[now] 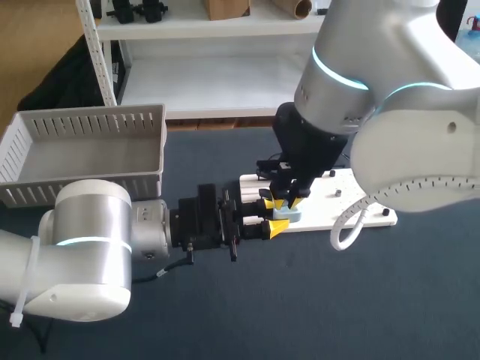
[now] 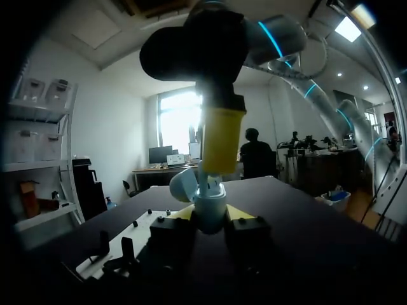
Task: Pick up each earbud case from the left stands, insert the matching earbuds, close the lid, and place the case in the box.
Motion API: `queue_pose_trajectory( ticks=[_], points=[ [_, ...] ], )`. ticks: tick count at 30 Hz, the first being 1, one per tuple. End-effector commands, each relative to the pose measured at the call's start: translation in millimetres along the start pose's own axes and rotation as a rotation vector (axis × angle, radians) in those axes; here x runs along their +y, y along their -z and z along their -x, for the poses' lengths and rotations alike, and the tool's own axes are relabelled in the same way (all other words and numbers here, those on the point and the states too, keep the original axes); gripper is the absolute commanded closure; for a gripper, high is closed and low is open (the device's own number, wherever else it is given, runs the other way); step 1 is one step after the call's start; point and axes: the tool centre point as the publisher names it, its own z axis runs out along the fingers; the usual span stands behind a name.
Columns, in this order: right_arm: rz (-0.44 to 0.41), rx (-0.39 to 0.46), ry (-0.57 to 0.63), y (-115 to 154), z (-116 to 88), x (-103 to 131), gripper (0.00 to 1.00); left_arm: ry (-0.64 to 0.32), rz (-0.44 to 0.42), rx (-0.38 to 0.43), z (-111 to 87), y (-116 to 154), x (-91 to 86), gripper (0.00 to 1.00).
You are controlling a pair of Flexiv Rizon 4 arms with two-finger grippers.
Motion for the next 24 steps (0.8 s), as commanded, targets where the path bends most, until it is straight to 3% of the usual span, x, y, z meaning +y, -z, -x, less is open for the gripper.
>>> queue_pose_trajectory(
  ticks=[1, 2, 3, 4, 6, 7, 9, 17, 19, 24],
  points=[
    [-0.004, 0.009, 0.001, -2.3, 3.4, 0.4, 0.97, -0.008, 0.016, -0.005, -0.1, -1.1, -3.4, 1.0],
    [-0.004, 0.009, 0.001, -2.3, 3.5, 0.4, 0.76, -0.008, 0.016, -0.005, -0.1, -1.1, -3.4, 1.0],
    [-0.004, 0.009, 0.002, -2.2, 3.5, 0.3, 0.66, -0.008, 0.016, -0.005, -0.1, -1.1, -3.4, 1.0],
    [-0.003, 0.009, 0.002, -1.7, 3.4, 0.2, 0.58, -0.008, 0.016, -0.005, -0.1, -1.1, -3.4, 1.0],
    [-0.001, 0.007, 0.003, -0.5, 3.1, 0.2, 0.51, -0.008, 0.016, -0.005, -0.1, -1.1, -3.4, 1.0],
    [0.0, 0.006, 0.003, 0.2, 2.9, 0.1, 0.36, -0.008, 0.016, -0.005, -0.1, -1.1, -3.4, 1.0],
    [0.002, 0.004, 0.004, 2.1, 2.7, 0.1, 0.22, -0.008, 0.016, -0.005, -0.1, -1.1, -3.4, 1.0],
    [0.034, -0.049, 0.019, 29.3, 2.6, 6.6, 0.11, -0.008, 0.016, -0.005, -0.1, -1.1, -3.4, 1.0],
    [0.039, -0.069, -0.001, 38.5, 8.5, 3.4, 0.02, -0.008, 0.016, -0.005, -0.1, -1.1, -3.4, 1.0],
    [-0.008, -0.064, -0.108, 43.1, 30.5, -18.6, 0.0, -0.008, 0.016, -0.005, -0.1, -1.1, -3.4, 1.0]
  ],
)
